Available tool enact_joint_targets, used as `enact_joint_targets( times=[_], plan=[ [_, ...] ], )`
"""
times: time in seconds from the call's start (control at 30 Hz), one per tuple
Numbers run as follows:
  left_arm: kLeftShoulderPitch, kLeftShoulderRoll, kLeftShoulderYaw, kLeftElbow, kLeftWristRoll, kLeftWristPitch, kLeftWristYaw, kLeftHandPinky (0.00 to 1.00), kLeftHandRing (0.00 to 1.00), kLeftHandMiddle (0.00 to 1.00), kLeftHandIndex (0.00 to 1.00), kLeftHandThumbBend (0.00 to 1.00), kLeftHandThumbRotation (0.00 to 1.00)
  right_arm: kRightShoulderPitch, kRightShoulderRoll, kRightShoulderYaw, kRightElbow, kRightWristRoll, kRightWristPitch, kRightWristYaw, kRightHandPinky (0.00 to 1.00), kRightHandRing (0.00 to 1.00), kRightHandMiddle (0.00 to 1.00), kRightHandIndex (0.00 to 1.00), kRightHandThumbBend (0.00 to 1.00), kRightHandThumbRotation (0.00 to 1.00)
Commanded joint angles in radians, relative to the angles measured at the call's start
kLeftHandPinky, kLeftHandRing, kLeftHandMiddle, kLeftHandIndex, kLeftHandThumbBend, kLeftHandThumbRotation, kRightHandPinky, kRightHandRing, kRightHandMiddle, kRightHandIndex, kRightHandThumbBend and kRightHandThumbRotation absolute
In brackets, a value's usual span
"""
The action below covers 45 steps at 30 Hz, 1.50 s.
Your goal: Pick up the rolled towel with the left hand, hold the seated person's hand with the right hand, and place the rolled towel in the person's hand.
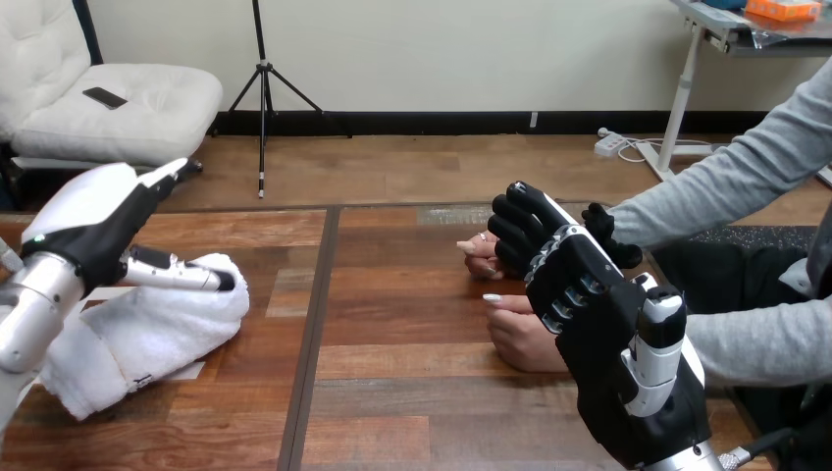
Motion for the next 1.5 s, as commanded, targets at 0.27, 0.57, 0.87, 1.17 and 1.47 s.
enact_joint_targets(
  times=[0.27,0.57,0.87,1.17,1.47],
  plan=[
    [-0.127,0.039,-0.074,0.096,0.051,0.05,0.089,0.83,0.94,0.95,0.96,1.0,0.26,-0.067,0.002,-0.014,-0.022,0.005,-0.027,-0.003,0.96,0.93,0.92,0.89,1.0,1.0],
    [-0.152,0.055,-0.127,0.151,0.099,0.049,0.15,0.91,0.95,0.95,0.95,1.0,0.26,-0.065,0.003,-0.014,-0.026,0.005,-0.027,-0.006,0.95,0.92,0.91,0.88,1.0,1.0],
    [-0.18,0.062,-0.176,0.195,0.141,0.087,0.165,0.95,0.95,0.96,0.95,1.0,0.28,-0.062,0.005,-0.012,-0.027,-0.001,-0.036,-0.01,0.94,0.92,0.9,0.88,1.0,1.0],
    [-0.2,0.067,-0.209,0.219,0.151,0.113,0.141,0.96,0.97,0.97,0.96,1.0,0.36,-0.061,0.003,-0.01,-0.027,0.013,-0.037,-0.001,0.92,0.92,0.9,0.88,1.0,1.0],
    [-0.212,0.068,-0.224,0.234,0.137,0.119,0.111,0.96,0.97,0.97,0.95,1.0,0.42,-0.059,0.005,-0.011,-0.031,0.011,-0.036,-0.005,0.92,0.92,0.9,0.88,1.0,1.0]
  ],
)
